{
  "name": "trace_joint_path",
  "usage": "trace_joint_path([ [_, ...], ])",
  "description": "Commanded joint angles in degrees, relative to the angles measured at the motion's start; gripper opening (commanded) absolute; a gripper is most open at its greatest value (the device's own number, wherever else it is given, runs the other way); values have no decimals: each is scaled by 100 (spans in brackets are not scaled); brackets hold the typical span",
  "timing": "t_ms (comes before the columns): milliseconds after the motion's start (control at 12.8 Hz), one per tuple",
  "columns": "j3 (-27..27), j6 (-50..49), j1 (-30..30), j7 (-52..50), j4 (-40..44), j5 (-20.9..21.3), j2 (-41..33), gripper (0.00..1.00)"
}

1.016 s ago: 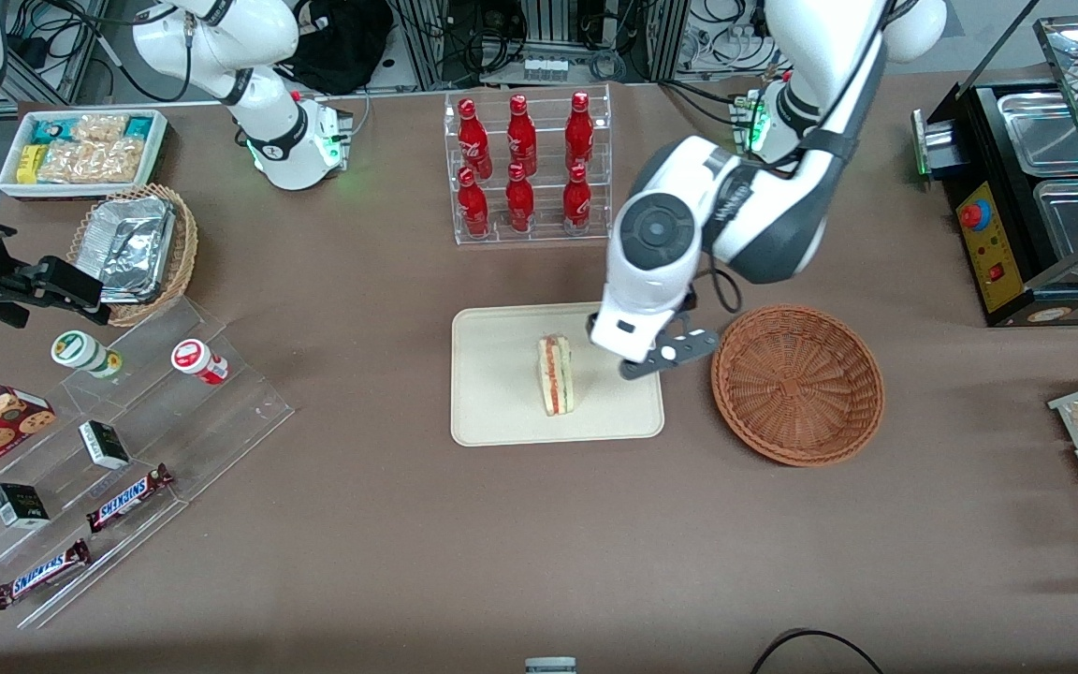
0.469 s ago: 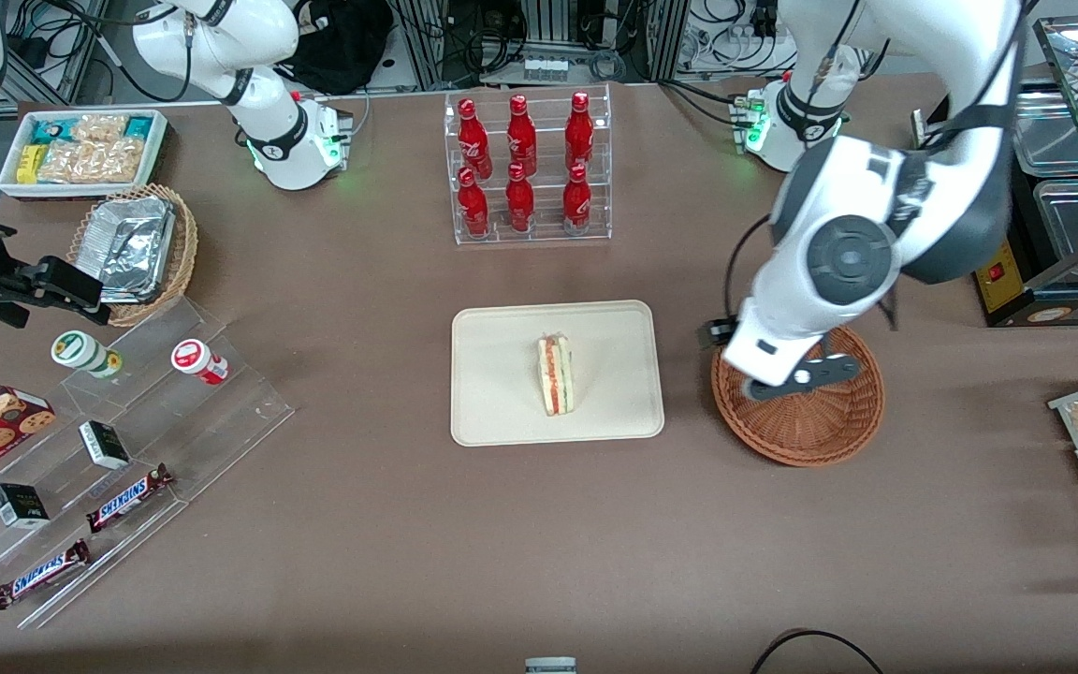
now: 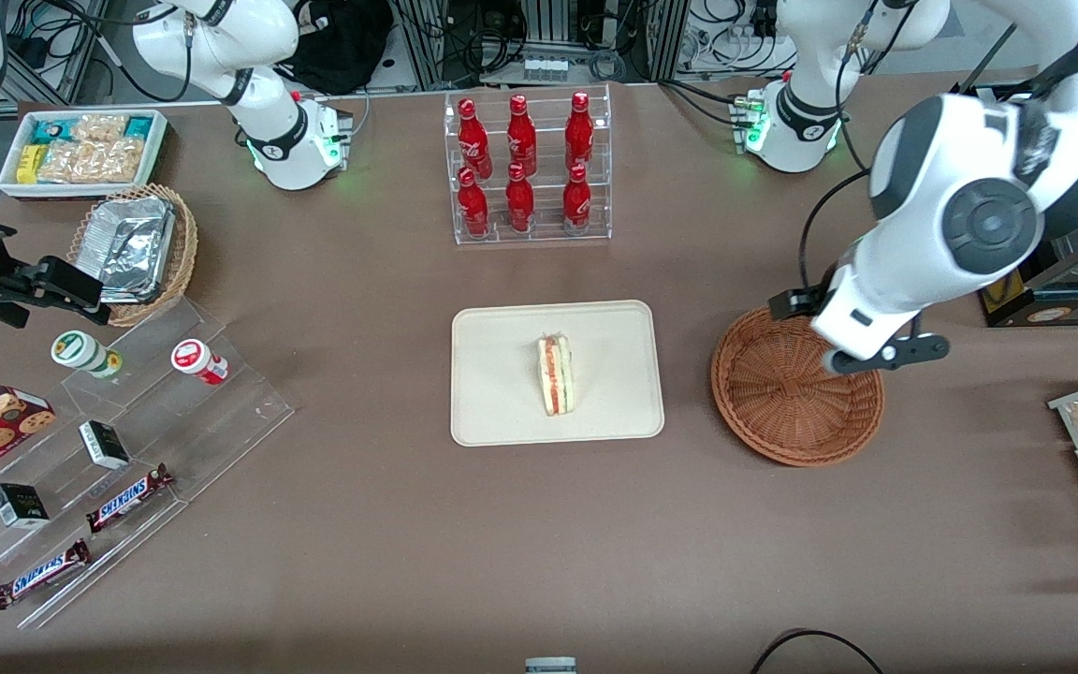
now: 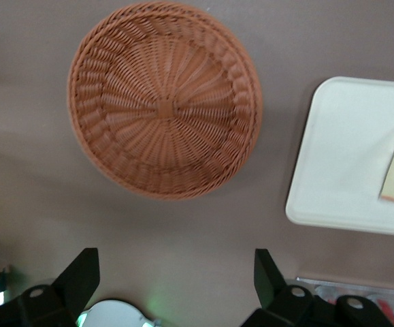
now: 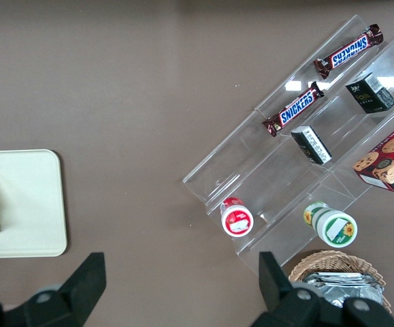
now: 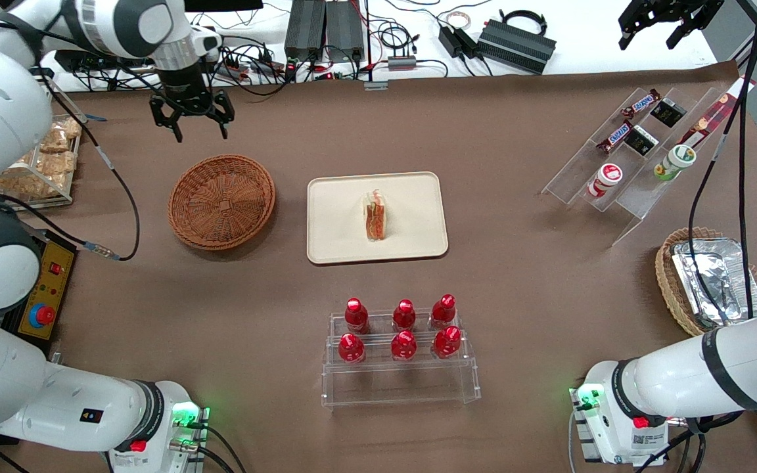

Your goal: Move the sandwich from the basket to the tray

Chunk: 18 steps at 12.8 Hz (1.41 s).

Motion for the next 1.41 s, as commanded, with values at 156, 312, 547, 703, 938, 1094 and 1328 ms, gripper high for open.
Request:
trace_joint_path([
  [156,-645,-480,900,500,-231,5,-650,100],
  [312,-646,-692,1076,843,-222,5,-835,100],
  [547,-619,-947,1296,1370,-161,31,-1037,100],
  [703,-593,-983,1419,1521,-143,40,-1152,100],
  [938,-506,-983,1551,1626,-47,110,-1205,100],
  [1094,-286,-1044,1499,1767,76,111,-1187,100],
  [1328,-259,-992,1516,1768,68,329,-1257,100],
])
